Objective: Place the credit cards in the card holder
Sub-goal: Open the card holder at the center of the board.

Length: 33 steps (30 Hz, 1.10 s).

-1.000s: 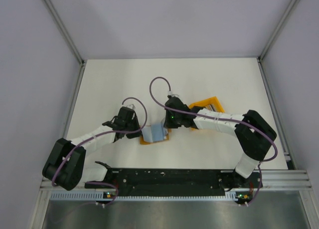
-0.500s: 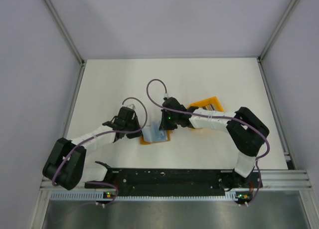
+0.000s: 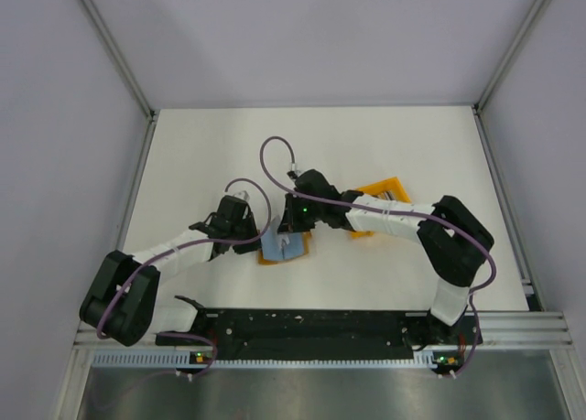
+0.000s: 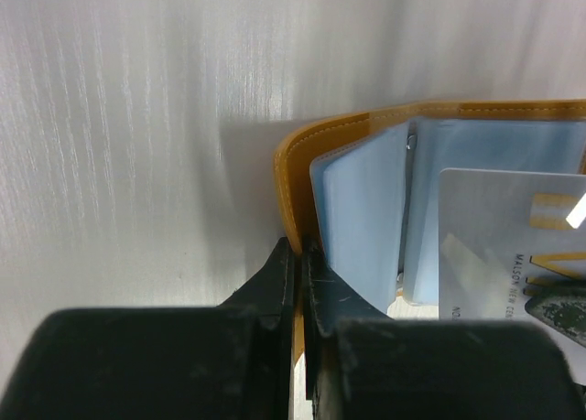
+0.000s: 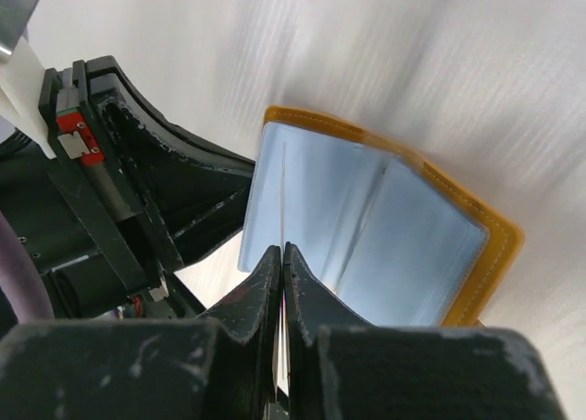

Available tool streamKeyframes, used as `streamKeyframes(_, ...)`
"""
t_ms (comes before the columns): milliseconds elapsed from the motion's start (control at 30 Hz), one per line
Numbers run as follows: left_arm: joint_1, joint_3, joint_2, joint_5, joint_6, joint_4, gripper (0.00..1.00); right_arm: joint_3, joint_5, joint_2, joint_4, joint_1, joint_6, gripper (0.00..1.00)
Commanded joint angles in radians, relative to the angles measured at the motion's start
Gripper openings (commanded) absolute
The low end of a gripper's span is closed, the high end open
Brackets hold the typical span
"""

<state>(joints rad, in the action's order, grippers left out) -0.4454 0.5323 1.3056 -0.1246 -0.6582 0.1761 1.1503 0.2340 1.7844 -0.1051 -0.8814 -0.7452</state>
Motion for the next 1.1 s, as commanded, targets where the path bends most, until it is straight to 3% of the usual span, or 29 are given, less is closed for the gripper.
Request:
streamKeyframes(0, 0.004, -0.008, 0.014, 0.006, 0.0, -0.004, 0.0, 0.039, -0.079, -0.064, -0.036, -0.002, 0.043, 0.0)
streamKeyframes(133, 0.004, -0.008, 0.012, 0.009, 0.003, 0.0, 0.0, 0.017, -0.3, -0.134, -0.128, 0.01, 0.059, 0.0)
streamKeyframes(267, 0.004, -0.005, 0.015, 0.01, 0.008, 0.002, 0.0, -0.026, -0.351, -0.169, -0.134, 0.03, 0.056, 0.0)
streamKeyframes(1067, 0.004, -0.005, 0.015, 0.008, 0.006, 0.002, 0.0, -0.1, -0.32, -0.122, -0.108, 0.032, 0.009, 0.0)
